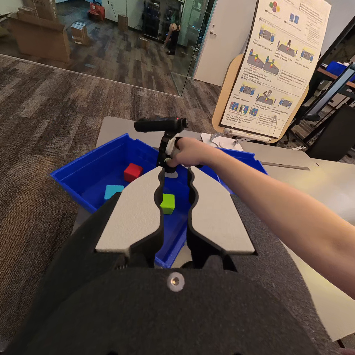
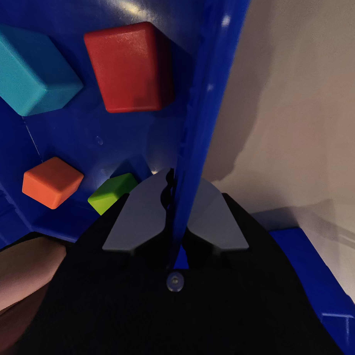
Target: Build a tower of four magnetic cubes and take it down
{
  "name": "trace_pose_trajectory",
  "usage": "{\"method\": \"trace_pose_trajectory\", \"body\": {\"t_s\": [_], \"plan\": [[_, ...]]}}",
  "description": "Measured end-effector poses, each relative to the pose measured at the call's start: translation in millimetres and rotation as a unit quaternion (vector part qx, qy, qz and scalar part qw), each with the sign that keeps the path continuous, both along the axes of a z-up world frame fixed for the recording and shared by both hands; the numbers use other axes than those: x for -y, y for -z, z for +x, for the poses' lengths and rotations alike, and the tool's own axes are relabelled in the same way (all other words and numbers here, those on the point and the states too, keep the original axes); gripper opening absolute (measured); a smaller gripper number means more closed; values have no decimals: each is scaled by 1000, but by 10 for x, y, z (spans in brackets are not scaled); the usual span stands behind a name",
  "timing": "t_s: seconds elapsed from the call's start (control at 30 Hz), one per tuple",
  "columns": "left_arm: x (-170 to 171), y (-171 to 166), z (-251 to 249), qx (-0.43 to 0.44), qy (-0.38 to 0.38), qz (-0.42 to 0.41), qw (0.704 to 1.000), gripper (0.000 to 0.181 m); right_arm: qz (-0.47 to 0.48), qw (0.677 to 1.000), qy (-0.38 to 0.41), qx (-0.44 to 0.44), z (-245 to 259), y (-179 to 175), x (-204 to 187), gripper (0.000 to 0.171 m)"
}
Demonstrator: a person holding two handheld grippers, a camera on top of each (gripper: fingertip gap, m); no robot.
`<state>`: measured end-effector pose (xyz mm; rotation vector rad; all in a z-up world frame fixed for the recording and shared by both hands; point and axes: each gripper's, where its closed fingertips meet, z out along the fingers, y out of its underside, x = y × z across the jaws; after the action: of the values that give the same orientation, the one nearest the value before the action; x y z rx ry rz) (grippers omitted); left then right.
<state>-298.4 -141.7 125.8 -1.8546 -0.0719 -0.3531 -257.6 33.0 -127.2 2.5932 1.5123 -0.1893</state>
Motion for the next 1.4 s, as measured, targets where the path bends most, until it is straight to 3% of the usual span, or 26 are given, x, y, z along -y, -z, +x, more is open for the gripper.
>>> {"method": "trace_pose_trajectory", "body": {"t_s": [0.17, 0.27, 0.37, 0.43, 0.5, 0.57, 0.67, 0.77, 0.93, 1.07, 1.23, 1.4], "plan": [[-34, 74, -2, 3, 5, -16, 1000, 24, 21, 1000, 0, -20, 0, 48, -43, 9], [-39, 201, -96, 7, -10, -46, 999, 30, 98, 991, 6, -96, -85, -310, -212, 17], [-37, 321, -262, 11, -43, -71, 997, 36, 281, 944, -7, -174, 112, -1057, -385, 30], [-49, 424, -442, 8, -83, -92, 992, 39, 399, 894, -20, -203, 526, -1508, -299, 34], [-89, 551, -586, 5, -111, -117, 987, 46, 460, 866, -11, -198, 1139, -1681, -176, 46], [-151, 672, -644, 9, -113, -140, 984, 52, 473, 865, 67, -154, 1946, -1631, -195, 59], [-217, 791, -602, 15, -97, -168, 981, 52, 407, 877, 237, -97, 3143, -1285, -198, 76], [-265, 775, -520, 12, -86, -168, 982, 50, 320, 879, 332, -124, 3718, -919, -72, 76], [-304, 715, -391, -27, -84, -172, 981, 50, 205, 908, 339, -135, 3710, -396, 254, 73], [-311, 711, -286, -60, -83, -186, 977, 50, 134, 946, 281, -91, 3484, -99, 374, 30], [-285, 703, -236, -81, -82, -192, 975, 51, 119, 954, 269, -57, 3715, -67, 242, 10], [-320, 710, -228, -86, -78, -191, 975, 50, 113, 949, 283, -76, 4251, -61, 141, 7]]}}
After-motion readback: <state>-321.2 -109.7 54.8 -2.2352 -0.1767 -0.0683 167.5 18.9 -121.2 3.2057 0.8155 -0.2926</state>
